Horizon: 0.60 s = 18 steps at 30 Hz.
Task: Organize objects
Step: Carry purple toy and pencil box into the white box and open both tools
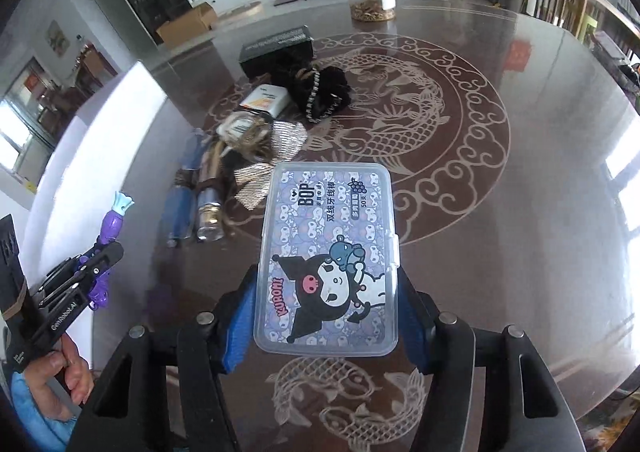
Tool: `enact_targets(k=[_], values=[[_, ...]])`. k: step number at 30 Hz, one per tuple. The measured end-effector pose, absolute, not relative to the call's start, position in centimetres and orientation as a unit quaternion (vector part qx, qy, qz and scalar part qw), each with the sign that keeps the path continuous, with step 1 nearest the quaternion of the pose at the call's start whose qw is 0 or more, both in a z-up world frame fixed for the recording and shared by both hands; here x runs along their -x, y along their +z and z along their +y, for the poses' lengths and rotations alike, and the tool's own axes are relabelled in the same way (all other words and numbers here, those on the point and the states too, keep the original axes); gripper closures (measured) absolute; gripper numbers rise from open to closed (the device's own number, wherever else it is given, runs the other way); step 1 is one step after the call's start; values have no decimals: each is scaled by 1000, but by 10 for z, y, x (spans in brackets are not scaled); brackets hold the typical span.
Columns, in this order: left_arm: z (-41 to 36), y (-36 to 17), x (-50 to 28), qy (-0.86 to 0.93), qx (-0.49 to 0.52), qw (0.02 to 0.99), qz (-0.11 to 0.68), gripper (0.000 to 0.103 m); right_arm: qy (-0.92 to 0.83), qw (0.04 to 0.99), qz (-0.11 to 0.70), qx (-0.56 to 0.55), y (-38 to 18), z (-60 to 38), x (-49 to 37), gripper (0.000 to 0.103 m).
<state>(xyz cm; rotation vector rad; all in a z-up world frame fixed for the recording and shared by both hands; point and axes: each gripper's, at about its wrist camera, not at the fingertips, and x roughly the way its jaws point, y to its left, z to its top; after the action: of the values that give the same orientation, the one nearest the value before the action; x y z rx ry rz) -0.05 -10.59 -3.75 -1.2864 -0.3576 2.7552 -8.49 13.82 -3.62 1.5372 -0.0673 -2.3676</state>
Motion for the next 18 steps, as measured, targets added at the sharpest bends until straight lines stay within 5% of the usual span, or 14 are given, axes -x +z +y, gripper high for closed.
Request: enact_targets(k=[9, 14, 18], values=[[-206, 53, -68, 923, 347, -29, -164, 82, -825, 321, -13, -466, 61, 11, 37, 41], [-286, 46, -93, 905, 366, -151, -155, 82, -782, 446, 16, -435, 99, -110, 3, 41], [-326, 19, -93, 869, 418, -208, -161, 81, -742, 490, 54, -454, 77, -185, -16, 41]])
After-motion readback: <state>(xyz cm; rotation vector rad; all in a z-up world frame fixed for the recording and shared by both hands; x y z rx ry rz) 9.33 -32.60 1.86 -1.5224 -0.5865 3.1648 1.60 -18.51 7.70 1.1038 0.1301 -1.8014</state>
